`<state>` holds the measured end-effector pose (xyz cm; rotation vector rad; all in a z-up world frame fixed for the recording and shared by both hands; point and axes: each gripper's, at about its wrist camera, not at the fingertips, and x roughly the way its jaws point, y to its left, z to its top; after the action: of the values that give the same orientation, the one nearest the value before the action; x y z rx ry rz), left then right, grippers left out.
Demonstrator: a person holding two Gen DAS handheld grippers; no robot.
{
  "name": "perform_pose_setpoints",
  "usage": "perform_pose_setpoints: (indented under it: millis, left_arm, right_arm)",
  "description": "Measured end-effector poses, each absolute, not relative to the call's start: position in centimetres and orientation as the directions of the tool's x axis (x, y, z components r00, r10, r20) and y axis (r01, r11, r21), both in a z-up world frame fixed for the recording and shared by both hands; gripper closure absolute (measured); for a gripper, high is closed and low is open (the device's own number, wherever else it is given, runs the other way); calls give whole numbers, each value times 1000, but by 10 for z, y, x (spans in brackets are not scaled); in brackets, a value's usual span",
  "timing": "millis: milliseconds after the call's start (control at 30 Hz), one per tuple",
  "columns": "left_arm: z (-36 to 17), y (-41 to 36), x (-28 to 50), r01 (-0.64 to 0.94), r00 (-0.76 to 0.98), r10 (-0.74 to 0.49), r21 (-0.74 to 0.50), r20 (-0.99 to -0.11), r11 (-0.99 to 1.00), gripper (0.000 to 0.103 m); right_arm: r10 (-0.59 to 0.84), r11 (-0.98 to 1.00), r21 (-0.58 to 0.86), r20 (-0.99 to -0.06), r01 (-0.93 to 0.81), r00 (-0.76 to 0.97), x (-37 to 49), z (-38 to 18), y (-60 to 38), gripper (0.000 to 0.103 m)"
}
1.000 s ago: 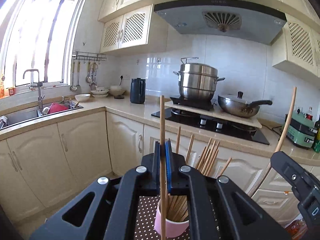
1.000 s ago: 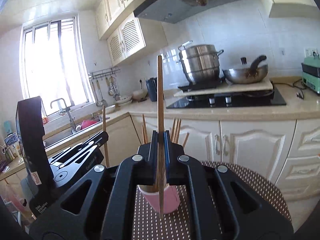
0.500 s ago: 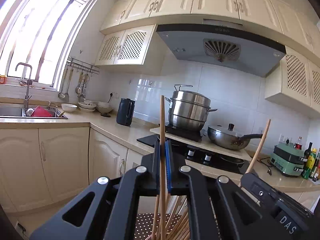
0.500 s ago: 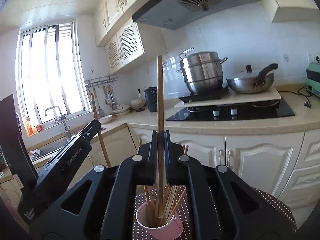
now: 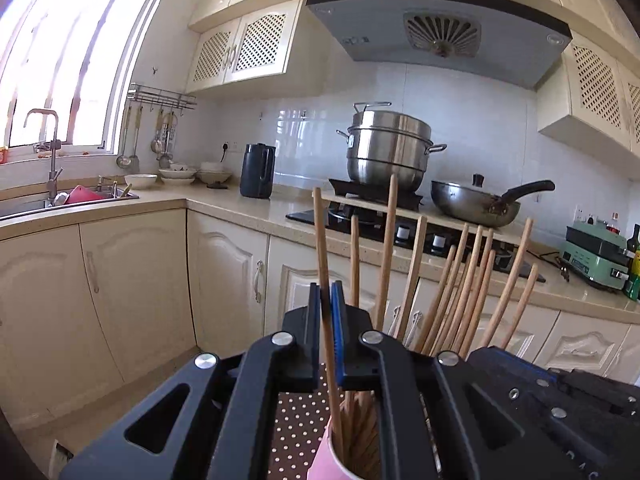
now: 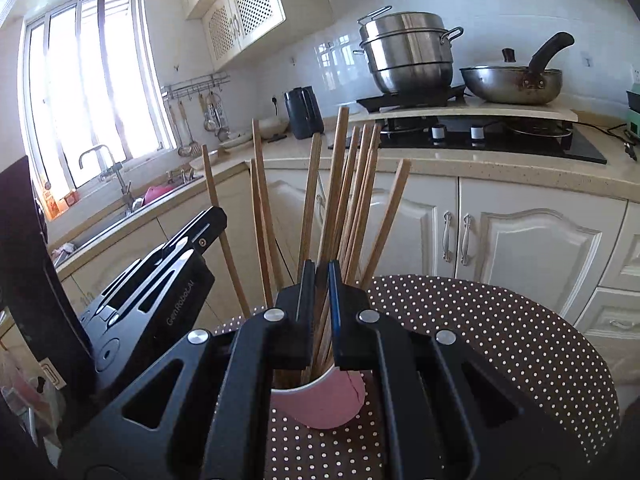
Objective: Organize utensils
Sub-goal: 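Lower the chopsticks into the pink cup and open both grippers, then withdraw both open grippers from the pink cup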
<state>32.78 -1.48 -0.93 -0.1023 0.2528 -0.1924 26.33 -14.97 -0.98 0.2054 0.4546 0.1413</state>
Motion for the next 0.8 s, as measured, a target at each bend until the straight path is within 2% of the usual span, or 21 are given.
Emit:
perform_pose_setpoints:
  millis: [100,200,233,267,300,333,367,400,600,667,800]
  left_arm:
    - [-18,-13,318,170,948,-185,-82,-259,982,96]
    - [-23,-11,305,157,942,-162,-42,-295,987,94]
    - [-25,-10,299,163,938,-166,-36,-305,986,87]
    - [-26,-8,291,173,933,-173,-28,-316,985,74]
    - [-27,-7,283,178,930,-175,-21,-322,984,71]
    - [-29,-5,273,181,929,-175,-11,-325,983,71]
    - [-29,-4,265,181,928,-171,-1,-330,983,70]
    - [-29,-2,256,181,927,-168,7,-336,983,69]
    - [-19,10,199,205,924,-188,15,-333,979,63]
    - [-12,13,178,198,933,-177,37,-312,979,57]
    - [0,19,139,193,940,-169,55,-298,980,56]
  right_arm:
    - [204,965,243,-480,-94,853,260,-19,-150,95]
    - [216,954,291,-495,-73,841,248,-27,-158,94]
    - [223,950,305,-495,-72,840,243,-29,-161,92]
    - [225,948,312,-494,-71,839,236,-32,-162,89]
    - [218,949,308,-497,-64,840,230,-32,-163,77]
    - [200,952,301,-496,-48,845,223,-33,-163,53]
    - [170,955,295,-478,-25,862,212,-32,-164,40]
    - [149,957,291,-450,-13,880,202,-30,-165,34]
    - [111,967,253,-378,-13,919,142,-17,-164,33]
    - [110,971,237,-353,-25,929,122,-10,-160,28]
    - [108,979,200,-298,-48,948,84,3,-150,15]
